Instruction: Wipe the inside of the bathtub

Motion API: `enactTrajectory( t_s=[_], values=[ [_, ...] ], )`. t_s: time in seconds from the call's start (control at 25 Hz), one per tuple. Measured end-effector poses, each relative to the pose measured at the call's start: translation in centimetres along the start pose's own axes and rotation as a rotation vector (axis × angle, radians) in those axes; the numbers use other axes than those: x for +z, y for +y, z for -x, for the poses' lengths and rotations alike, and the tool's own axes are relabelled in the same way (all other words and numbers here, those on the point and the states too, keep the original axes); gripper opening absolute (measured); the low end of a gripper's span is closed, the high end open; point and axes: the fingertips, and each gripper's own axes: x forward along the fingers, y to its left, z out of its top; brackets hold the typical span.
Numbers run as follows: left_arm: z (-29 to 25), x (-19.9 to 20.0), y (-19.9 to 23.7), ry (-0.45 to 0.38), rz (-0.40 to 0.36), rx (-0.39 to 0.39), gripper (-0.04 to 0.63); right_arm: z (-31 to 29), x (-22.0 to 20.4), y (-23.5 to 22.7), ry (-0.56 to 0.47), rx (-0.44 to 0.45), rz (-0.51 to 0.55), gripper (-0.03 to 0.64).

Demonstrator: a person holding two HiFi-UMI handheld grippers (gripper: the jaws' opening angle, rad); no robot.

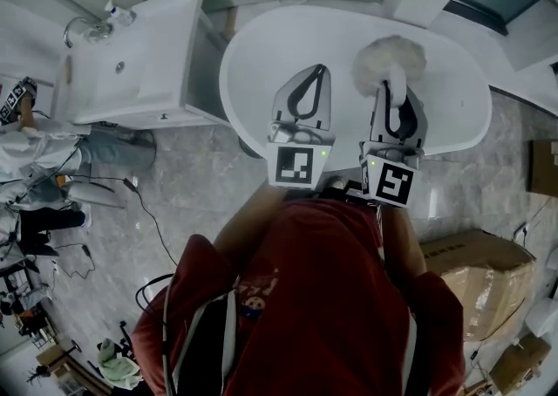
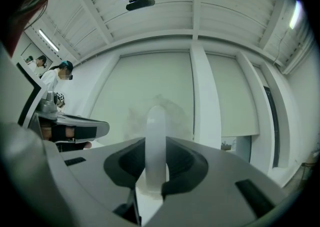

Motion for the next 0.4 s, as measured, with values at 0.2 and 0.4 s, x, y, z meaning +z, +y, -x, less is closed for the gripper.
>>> enactTrajectory(
  t_s=[0.2,0.4],
  values=[
    [-0.19,0.2,-0.1,-0.007,-0.003,-0.001,0.017,-0.19,0.07,-0.07,-0.012,-0.006,-0.008,0.093],
    [-0.16,-0.01,-0.44,-0.004,-0.001,0.001,0.017,-0.27,-0.6,-0.39,0.005,-0.018,-0.015,0.093]
  ],
)
